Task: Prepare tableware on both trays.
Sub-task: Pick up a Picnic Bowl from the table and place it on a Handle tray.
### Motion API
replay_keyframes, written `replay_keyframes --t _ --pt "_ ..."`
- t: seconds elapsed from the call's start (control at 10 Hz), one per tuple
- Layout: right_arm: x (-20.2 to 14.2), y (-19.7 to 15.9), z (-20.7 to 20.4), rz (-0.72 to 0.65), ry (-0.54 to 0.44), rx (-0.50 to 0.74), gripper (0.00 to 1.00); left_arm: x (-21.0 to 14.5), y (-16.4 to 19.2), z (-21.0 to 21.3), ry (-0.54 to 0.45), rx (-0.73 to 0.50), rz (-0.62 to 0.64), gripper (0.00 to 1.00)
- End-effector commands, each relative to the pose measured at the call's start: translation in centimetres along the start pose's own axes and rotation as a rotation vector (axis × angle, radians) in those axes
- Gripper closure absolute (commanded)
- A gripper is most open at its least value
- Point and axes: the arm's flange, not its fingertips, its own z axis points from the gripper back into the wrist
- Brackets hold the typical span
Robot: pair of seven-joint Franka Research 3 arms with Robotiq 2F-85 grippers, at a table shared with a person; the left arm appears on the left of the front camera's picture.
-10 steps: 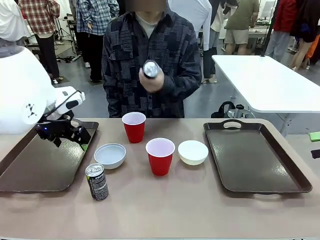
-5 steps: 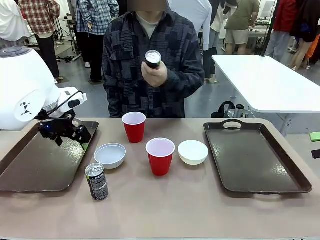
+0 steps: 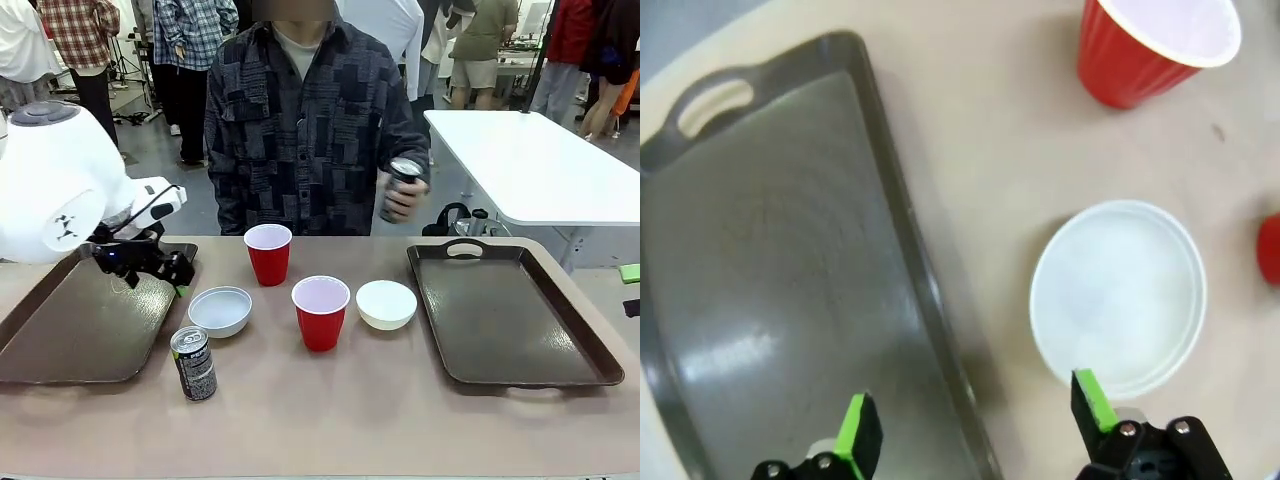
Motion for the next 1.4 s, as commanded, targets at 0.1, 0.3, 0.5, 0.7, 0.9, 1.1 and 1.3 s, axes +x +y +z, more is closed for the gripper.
replay_keyframes --t 0.1,0.3,0.5,0.7,0.9,1.1,1.3 --pt "0.1 -0.1 -0.1 0.005 -0.005 0.019 0.0 2.5 -3.1 -3.8 0.019 0.062 0.031 0.0" --pt "0.1 -0.1 -0.1 0.005 -0.005 0.019 0.0 2.8 -4.1 -5.6 0.054 0.08 0.026 0.0" --pt "0.1 -0.1 -0.1 0.005 -0.005 0.019 0.0 3.0 -4.5 -6.6 0.072 0.071 0.024 0.06" --pt "0.1 -0.1 -0.1 0.005 -0.005 0.019 0.0 3.0 -4.4 -7.2 0.102 0.067 0.037 0.65" --pt "0.1 -0.1 -0.1 0.005 -0.005 0.019 0.0 3.2 -4.4 -7.1 0.109 0.07 0.044 1.0" --pt "0.1 -0.1 -0.1 0.005 -0.005 0.019 0.0 3.0 -4.6 -7.2 0.118 0.074 0.049 0.84" --pt "0.1 -0.1 -0.1 0.005 -0.005 0.019 0.0 3.0 -4.7 -7.0 0.131 0.075 0.064 1.0"
